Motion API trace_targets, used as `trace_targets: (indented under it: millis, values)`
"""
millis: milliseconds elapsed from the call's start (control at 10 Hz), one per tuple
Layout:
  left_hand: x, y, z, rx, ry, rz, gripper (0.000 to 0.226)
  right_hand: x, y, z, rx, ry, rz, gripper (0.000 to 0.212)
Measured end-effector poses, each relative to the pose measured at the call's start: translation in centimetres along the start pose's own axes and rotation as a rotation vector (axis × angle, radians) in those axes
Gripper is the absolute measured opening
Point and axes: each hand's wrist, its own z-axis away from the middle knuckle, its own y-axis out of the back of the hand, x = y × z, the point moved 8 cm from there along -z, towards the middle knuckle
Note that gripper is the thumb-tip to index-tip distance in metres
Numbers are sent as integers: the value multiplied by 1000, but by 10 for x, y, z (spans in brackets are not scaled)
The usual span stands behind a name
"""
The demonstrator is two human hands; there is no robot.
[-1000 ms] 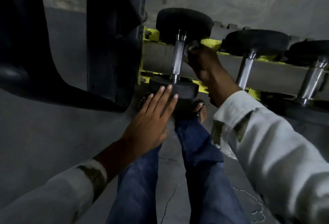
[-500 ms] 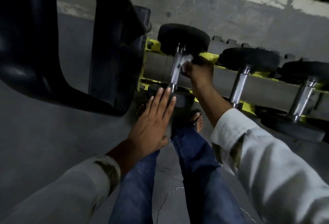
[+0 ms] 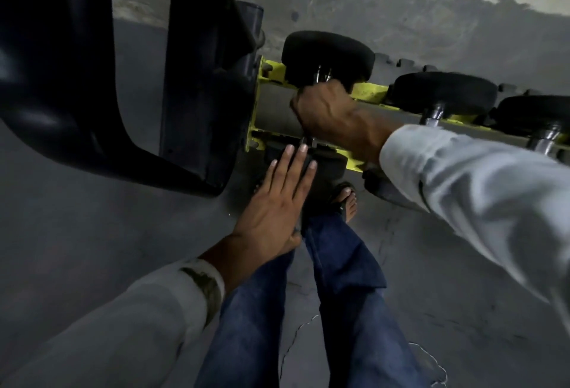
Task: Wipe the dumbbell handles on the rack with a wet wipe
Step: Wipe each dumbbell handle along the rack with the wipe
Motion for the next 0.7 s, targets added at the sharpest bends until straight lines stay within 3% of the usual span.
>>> trace_targets:
  millis: [200,300,400,500,600,700]
  values:
    - [-3,10,3,-33,-64,-11,117,-6,-14,27,-172,11,-276,26]
    - [9,15,5,5,-133,-16,109,7,-9,70,-75,-41,-451,32]
    - [39,17,2,50,-225,13,107,44,-13,134,110,-160,-575,17]
    - [79,16,-10,67,-293,73,106,84,-27,186,171,-240,-481,25]
    - [117,16,-30,71,-297,119,107,113,-39,203,129,-149,-294,33]
    - [153,11,-46,25,-322,92,107,115,-57,205,-33,144,-33,40]
